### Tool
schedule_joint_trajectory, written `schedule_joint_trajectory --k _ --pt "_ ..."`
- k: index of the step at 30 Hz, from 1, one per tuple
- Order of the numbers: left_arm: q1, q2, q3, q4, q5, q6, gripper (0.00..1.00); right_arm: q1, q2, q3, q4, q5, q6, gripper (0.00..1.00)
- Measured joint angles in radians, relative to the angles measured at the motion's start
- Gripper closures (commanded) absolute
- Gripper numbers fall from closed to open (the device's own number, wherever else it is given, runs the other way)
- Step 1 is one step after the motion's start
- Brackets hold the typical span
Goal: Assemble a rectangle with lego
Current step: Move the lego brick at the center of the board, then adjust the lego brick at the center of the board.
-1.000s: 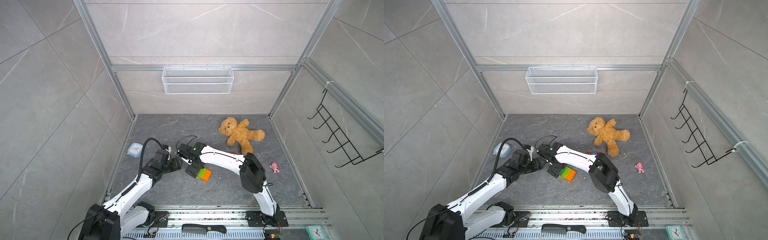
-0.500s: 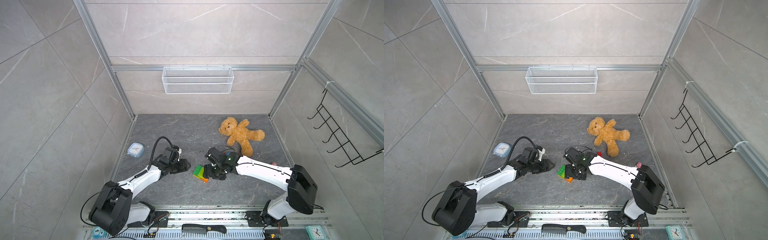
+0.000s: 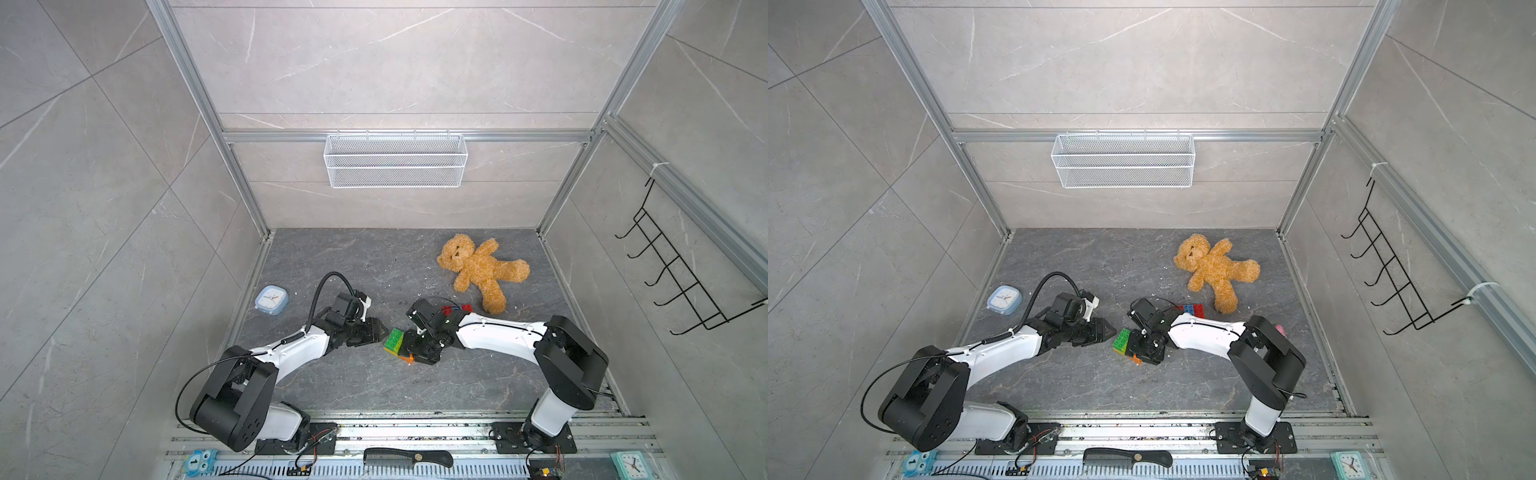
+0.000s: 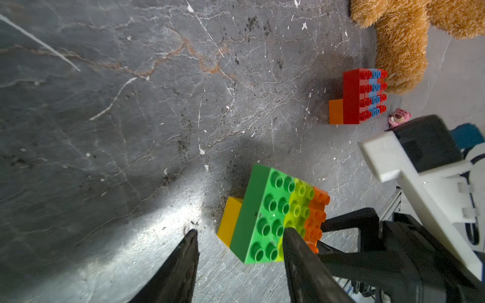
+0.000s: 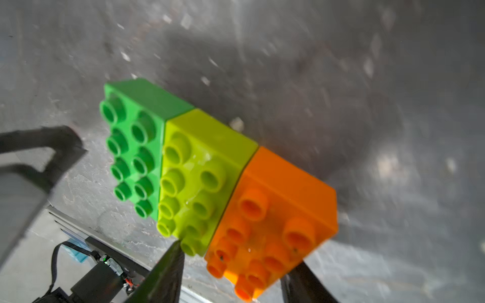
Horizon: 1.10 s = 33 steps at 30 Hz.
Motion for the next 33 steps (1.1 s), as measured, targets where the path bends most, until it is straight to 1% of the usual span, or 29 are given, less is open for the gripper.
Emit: schedule_joint_trajectory --k 3,6,8,11,13,15,18,21,24,28,33 --pt "0.039 -0.01 0.0 -0.016 -0.014 0.0 0.44 -0.015 0.064 0.087 -0.008 -0.004 -0.052 0.47" --pt "0.079 -0.031 0.0 -0.04 -0.024 0.001 0.4 -0.023 0.123 0.171 -0.022 -0.006 -0.105 0.47" --pt "0.091 -0.045 0.0 -0.055 -0.034 -0.002 0.37 -0.023 0.144 0.209 -0.042 -0.003 -0.142 0.48" --pt "0.092 -0.051 0.001 -0.06 -0.047 -0.003 0.37 -0.025 0.149 0.228 -0.067 0.001 -0.179 0.47" --pt "0.094 -0.048 0.01 -0.074 -0.048 -0.003 0.37 -0.029 0.149 0.23 -0.075 0.0 -0.188 0.45" --pt "0.098 -0.036 0.036 -0.088 -0.048 -0.002 0.37 -0.035 0.149 0.23 -0.076 0.0 -0.19 0.38" --pt "0.1 0.004 0.106 -0.101 -0.047 0.002 0.37 -0.043 0.14 0.203 -0.042 -0.009 -0.156 0.33" --pt "0.099 0.059 0.172 -0.103 -0.047 0.014 0.37 -0.049 0.108 0.125 0.018 -0.021 -0.085 0.32" --pt "0.099 0.128 0.215 -0.104 -0.041 0.036 0.4 -0.053 0.076 0.049 0.092 -0.026 0.008 0.32" --pt "0.099 0.192 0.227 -0.115 -0.027 0.056 0.45 -0.053 0.065 -0.006 0.186 -0.026 0.107 0.33" --pt "0.099 0.217 0.227 -0.126 -0.016 0.076 0.52 -0.053 0.064 -0.018 0.258 -0.026 0.16 0.32"
